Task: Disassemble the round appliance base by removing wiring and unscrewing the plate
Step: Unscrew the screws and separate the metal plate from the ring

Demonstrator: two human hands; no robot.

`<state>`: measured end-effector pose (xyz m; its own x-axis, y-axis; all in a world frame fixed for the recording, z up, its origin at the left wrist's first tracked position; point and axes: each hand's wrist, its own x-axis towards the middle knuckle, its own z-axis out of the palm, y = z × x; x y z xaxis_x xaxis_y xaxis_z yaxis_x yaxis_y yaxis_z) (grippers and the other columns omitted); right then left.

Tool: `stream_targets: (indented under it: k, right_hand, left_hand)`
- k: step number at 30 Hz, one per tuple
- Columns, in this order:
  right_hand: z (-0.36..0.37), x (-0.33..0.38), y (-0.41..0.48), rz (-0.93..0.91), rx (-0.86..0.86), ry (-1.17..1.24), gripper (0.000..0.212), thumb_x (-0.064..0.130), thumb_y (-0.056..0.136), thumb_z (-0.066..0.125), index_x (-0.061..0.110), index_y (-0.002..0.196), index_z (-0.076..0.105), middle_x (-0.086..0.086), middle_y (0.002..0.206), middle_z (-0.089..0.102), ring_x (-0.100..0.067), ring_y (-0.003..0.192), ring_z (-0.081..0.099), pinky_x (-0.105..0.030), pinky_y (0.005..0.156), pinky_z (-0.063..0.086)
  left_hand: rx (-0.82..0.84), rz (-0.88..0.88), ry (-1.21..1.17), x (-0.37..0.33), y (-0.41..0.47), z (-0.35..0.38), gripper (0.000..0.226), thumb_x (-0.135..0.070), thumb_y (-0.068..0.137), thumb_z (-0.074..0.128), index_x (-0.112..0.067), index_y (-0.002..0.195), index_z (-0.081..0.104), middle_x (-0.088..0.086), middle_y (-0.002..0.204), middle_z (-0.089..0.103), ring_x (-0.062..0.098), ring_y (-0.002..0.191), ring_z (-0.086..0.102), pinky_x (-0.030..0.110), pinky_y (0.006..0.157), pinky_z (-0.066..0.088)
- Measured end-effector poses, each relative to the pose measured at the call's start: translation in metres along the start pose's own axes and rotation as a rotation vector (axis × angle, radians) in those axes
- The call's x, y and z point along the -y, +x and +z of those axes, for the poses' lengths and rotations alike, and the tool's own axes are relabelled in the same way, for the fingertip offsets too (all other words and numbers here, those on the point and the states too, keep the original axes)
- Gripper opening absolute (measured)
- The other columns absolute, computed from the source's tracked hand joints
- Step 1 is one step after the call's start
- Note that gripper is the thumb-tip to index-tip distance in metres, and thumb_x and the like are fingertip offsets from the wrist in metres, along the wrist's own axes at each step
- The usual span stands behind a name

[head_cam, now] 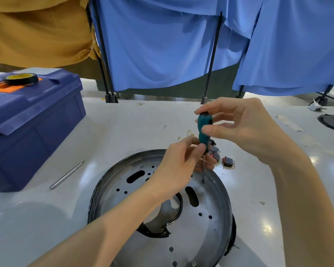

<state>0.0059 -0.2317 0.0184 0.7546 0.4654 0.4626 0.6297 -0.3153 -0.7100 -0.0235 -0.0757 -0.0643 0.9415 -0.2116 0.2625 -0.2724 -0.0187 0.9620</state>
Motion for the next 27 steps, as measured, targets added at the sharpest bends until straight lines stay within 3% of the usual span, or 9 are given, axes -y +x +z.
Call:
stream_targets:
  k: [4,8,11,13,16,20,23,25,27]
  right_hand:
    - [0.010,0.004,0.003,-0.005,-0.064,-0.035,0.018,0.030,0.070,0.081,0.028,0.087,0.075,0.011,0.084,0.072,-0.007,0.089,0.065,-0.025,0.078,0.058]
    - [0.006,0.002,0.003,0.009,-0.075,0.023,0.030,0.001,0.076,0.076,0.023,0.096,0.075,0.006,0.085,0.076,-0.009,0.083,0.072,-0.021,0.077,0.057]
    - [-0.001,0.001,-0.001,0.043,0.006,0.154,0.036,-0.018,0.080,0.061,0.010,0.100,0.073,-0.002,0.089,0.077,-0.015,0.085,0.074,-0.021,0.075,0.058]
    - [-0.001,0.002,-0.001,0.046,0.018,0.094,0.027,-0.003,0.085,0.066,0.018,0.098,0.075,0.006,0.093,0.076,-0.008,0.090,0.072,-0.020,0.077,0.057]
    - [0.005,0.003,0.000,0.067,-0.008,-0.105,0.020,0.047,0.070,0.074,0.041,0.089,0.074,0.018,0.094,0.066,0.003,0.091,0.062,-0.023,0.080,0.052]
    - [0.006,0.005,0.002,0.027,-0.071,-0.066,0.028,0.015,0.075,0.080,0.038,0.091,0.074,0.012,0.083,0.071,-0.007,0.082,0.067,-0.025,0.076,0.058]
    - [-0.001,0.006,-0.001,0.039,-0.017,-0.012,0.041,-0.007,0.079,0.069,0.032,0.089,0.074,0.009,0.085,0.075,-0.012,0.082,0.072,-0.020,0.075,0.058]
    - [0.000,0.005,-0.001,0.041,0.005,-0.027,0.031,0.002,0.084,0.068,0.031,0.090,0.074,0.012,0.087,0.074,-0.006,0.086,0.071,-0.014,0.076,0.055]
    - [0.003,0.005,-0.001,0.048,0.019,-0.125,0.013,0.036,0.079,0.073,0.040,0.091,0.072,0.016,0.090,0.070,0.000,0.091,0.065,-0.015,0.076,0.050]
  left_hand:
    - [-0.044,0.027,0.003,0.000,-0.001,0.004,0.023,-0.026,0.091,0.061,-0.007,0.092,0.050,0.008,0.080,0.075,0.022,0.075,0.073,0.034,0.076,0.060]
    - [0.005,0.014,-0.006,-0.002,-0.002,0.004,0.015,-0.022,0.101,0.043,-0.022,0.112,0.054,0.007,0.087,0.075,0.022,0.081,0.073,0.028,0.077,0.058]
    - [0.011,-0.005,0.035,-0.001,-0.001,0.006,0.016,-0.020,0.101,0.044,-0.020,0.108,0.058,0.007,0.088,0.075,0.021,0.082,0.072,0.030,0.080,0.058]
    - [-0.012,-0.004,0.036,0.000,0.000,0.007,0.009,-0.023,0.097,0.052,-0.017,0.099,0.060,0.007,0.084,0.075,0.021,0.079,0.073,0.034,0.081,0.059]
    - [-0.057,-0.015,0.028,0.001,0.000,0.006,0.017,-0.027,0.089,0.065,-0.012,0.091,0.057,0.007,0.079,0.075,0.020,0.076,0.073,0.038,0.080,0.059]
    - [-0.021,0.019,0.018,-0.001,-0.001,0.005,0.009,-0.026,0.096,0.052,-0.026,0.102,0.059,0.004,0.082,0.075,0.017,0.080,0.073,0.025,0.073,0.058]
    - [-0.011,0.036,0.041,-0.002,-0.001,0.006,0.012,-0.024,0.099,0.048,-0.028,0.104,0.058,0.004,0.083,0.075,0.015,0.082,0.073,0.021,0.072,0.056]
    - [-0.031,0.045,0.064,-0.002,0.000,0.005,0.008,-0.025,0.097,0.052,-0.022,0.099,0.060,0.004,0.082,0.076,0.011,0.080,0.072,0.022,0.074,0.057]
    - [-0.046,0.046,0.078,-0.002,0.002,0.005,0.015,-0.026,0.093,0.059,-0.013,0.100,0.060,0.002,0.083,0.076,0.008,0.078,0.072,0.026,0.077,0.058]
